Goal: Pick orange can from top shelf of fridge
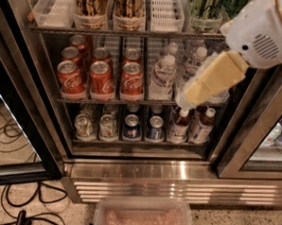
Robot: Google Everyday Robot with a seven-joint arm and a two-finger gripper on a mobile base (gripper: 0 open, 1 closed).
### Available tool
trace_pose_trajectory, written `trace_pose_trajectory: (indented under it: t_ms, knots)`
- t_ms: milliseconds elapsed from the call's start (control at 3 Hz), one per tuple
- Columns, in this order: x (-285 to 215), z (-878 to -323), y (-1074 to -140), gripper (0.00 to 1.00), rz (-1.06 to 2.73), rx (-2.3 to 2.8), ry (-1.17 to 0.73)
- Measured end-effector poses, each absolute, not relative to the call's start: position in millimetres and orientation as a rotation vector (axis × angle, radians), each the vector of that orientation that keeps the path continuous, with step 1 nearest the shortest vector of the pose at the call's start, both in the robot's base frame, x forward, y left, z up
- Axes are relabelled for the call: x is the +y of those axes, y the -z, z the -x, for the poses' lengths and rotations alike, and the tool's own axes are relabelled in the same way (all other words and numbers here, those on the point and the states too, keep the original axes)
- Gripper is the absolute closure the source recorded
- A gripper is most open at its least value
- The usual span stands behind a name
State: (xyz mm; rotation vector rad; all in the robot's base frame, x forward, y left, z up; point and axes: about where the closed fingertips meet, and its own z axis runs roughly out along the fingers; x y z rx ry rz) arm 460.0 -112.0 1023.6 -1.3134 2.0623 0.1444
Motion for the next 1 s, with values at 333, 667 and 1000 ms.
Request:
trace_pose_trajectory:
  t_ms: [333,667,1000]
  knots:
    - [-87,-469,-1049,0.0,1.06,2.026,-0.25]
    - [-83,-482,-1071,0.0,0.979,1.964,-0.236]
    - [-81,-476,-1074,0.0,0.953,1.952,-0.23]
